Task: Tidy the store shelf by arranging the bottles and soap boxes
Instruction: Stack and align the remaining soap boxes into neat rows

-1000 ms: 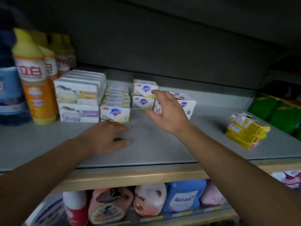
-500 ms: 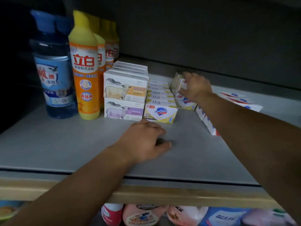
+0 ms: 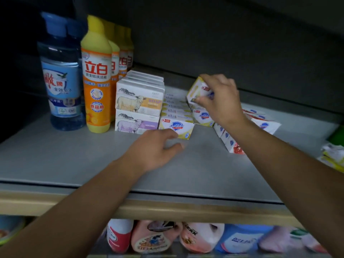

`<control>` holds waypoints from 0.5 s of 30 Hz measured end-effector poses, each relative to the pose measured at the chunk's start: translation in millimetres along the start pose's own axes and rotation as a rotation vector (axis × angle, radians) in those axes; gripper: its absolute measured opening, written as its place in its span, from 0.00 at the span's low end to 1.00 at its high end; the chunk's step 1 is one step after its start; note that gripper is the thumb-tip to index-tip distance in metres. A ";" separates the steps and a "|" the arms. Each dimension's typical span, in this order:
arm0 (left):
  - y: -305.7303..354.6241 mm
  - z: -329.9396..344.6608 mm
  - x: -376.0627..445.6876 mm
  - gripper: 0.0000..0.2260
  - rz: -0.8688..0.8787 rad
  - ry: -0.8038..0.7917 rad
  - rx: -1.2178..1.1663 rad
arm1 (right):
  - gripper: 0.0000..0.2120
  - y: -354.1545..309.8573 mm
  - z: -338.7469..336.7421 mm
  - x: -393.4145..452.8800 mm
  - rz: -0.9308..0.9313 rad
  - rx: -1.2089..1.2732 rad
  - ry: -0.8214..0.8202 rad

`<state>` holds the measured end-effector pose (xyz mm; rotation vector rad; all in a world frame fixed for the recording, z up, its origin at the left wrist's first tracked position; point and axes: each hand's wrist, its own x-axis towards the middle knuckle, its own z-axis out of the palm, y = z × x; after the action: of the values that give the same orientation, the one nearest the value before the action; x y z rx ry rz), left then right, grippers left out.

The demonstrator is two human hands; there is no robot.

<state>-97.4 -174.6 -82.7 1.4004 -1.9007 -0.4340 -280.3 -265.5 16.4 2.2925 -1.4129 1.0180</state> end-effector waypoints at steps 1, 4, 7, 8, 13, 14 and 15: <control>2.6 -2.2 -0.8 0.15 -0.021 0.041 -0.126 | 0.30 -8.0 -4.3 -12.8 -0.017 0.048 -0.011; 10.6 -8.5 -4.7 0.07 0.003 0.164 -0.430 | 0.30 -27.5 -9.0 -54.7 -0.073 0.080 -0.054; 13.9 -12.0 -8.5 0.08 0.070 0.162 -0.508 | 0.29 -40.9 -7.2 -88.5 -0.140 0.064 -0.078; 14.9 -12.0 -9.7 0.07 0.112 0.131 -0.491 | 0.29 -43.8 -6.3 -96.4 -0.154 0.082 -0.085; 13.1 -8.5 -9.6 0.03 0.125 0.076 -0.489 | 0.32 -45.8 -2.4 -117.9 -0.079 0.162 -0.136; 11.9 -9.2 -8.7 0.01 0.110 0.076 -0.482 | 0.34 -43.7 -1.0 -121.8 -0.062 0.151 -0.132; 10.4 -9.2 -7.9 0.04 0.085 0.075 -0.498 | 0.36 -40.8 0.4 -125.9 -0.036 0.149 -0.131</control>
<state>-96.7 -162.3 -72.5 0.9888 -1.6362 -0.7415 -280.4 -160.5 -64.1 2.5234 -1.3815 1.0109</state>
